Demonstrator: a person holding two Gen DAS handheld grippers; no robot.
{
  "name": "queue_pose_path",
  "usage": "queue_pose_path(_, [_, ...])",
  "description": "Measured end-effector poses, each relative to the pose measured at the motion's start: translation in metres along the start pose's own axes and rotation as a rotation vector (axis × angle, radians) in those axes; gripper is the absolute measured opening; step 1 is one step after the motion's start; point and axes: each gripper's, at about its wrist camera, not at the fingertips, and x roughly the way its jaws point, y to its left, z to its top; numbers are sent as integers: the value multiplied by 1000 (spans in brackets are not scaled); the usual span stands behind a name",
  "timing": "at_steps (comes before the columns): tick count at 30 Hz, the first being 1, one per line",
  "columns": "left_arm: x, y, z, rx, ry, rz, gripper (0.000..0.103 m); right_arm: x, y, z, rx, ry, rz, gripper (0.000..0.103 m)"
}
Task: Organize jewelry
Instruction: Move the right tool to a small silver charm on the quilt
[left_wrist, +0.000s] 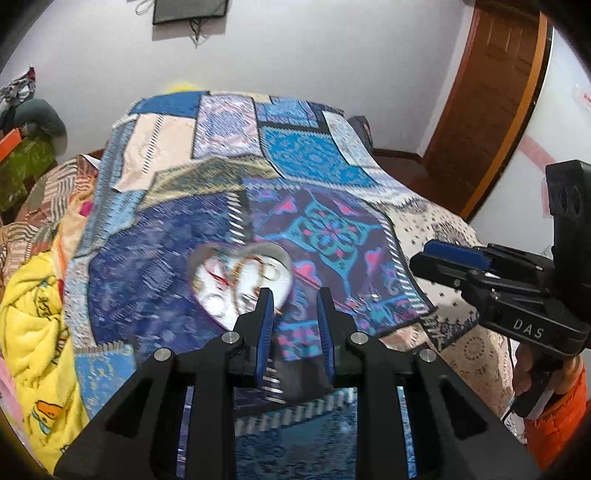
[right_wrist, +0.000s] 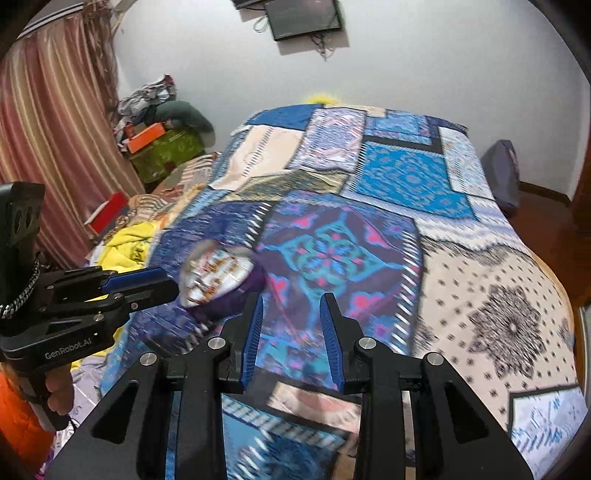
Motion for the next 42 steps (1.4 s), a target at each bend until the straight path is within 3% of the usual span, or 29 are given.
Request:
queue_pose_path(9, [46, -35, -23, 73, 131, -31, 23, 8, -44, -32, 87, 77, -38, 29])
queue_pose_path(15, [72, -42, -32, 85, 190, -47, 23, 26, -51, -43, 79, 146, -37, 29])
queue_pose_path(28, [90, -32, -30, 50, 199, -49, 23, 71, -34, -30, -64, 232, 0, 29])
queue_pose_path(33, [93, -29, -28, 36, 200, -56, 23, 72, -34, -31, -69, 225, 7, 28])
queue_pose_path(37, [96, -32, -25, 37, 202, -64, 34, 73, -33, -31, -75, 229, 0, 10])
queue_pose_path(42, [101, -43, -24, 75, 197, -50, 35, 74, -30, -30, -91, 224, -5, 9])
